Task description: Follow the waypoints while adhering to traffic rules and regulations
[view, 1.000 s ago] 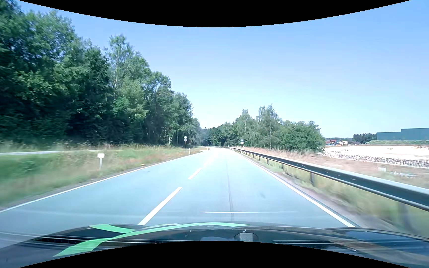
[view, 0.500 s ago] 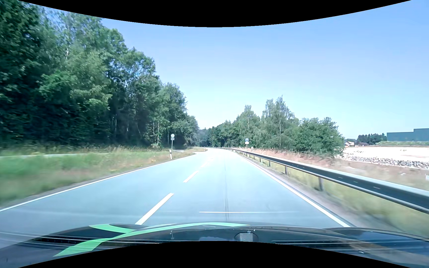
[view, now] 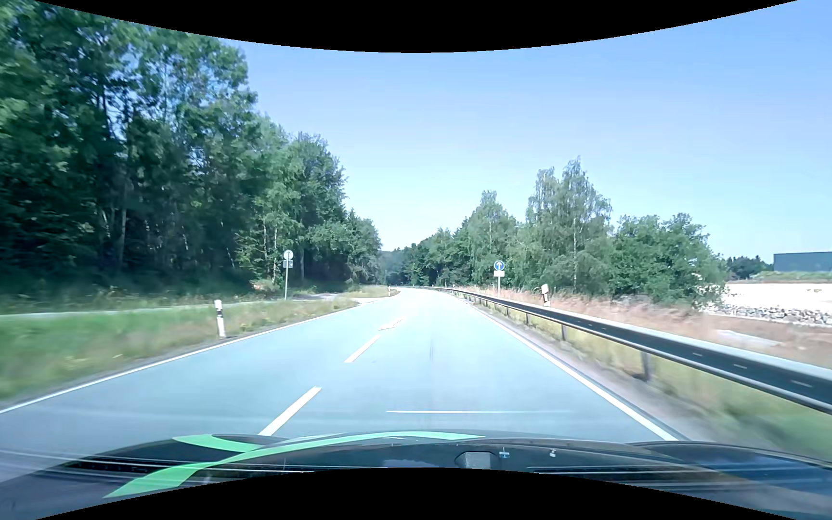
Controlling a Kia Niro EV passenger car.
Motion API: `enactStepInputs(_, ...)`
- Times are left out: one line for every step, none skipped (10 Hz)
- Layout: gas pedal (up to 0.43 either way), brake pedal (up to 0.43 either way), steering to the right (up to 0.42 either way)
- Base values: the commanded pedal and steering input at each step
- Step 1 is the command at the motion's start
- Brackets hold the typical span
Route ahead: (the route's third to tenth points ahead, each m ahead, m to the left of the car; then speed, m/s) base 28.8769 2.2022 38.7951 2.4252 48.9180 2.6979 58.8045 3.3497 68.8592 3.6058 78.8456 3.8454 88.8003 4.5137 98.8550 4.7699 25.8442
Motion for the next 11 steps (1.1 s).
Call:
enactStepInputs(0.197,0.0,-0.005)
enactStepInputs(0.189,0.0,-0.005)
enactStepInputs(0.189,0.0,-0.005)
enactStepInputs(0.197,0.0,-0.005)
enactStepInputs(0.228,0.0,-0.005)
enactStepInputs(0.248,0.0,-0.006)
enactStepInputs(0.26,0.0,-0.006)
enactStepInputs(0.26,0.0,-0.005)
enactStepInputs(0.26,0.0,-0.005)
enactStepInputs(0.248,0.0,-0.005)
enactStepInputs(0.22,0.0,-0.005)
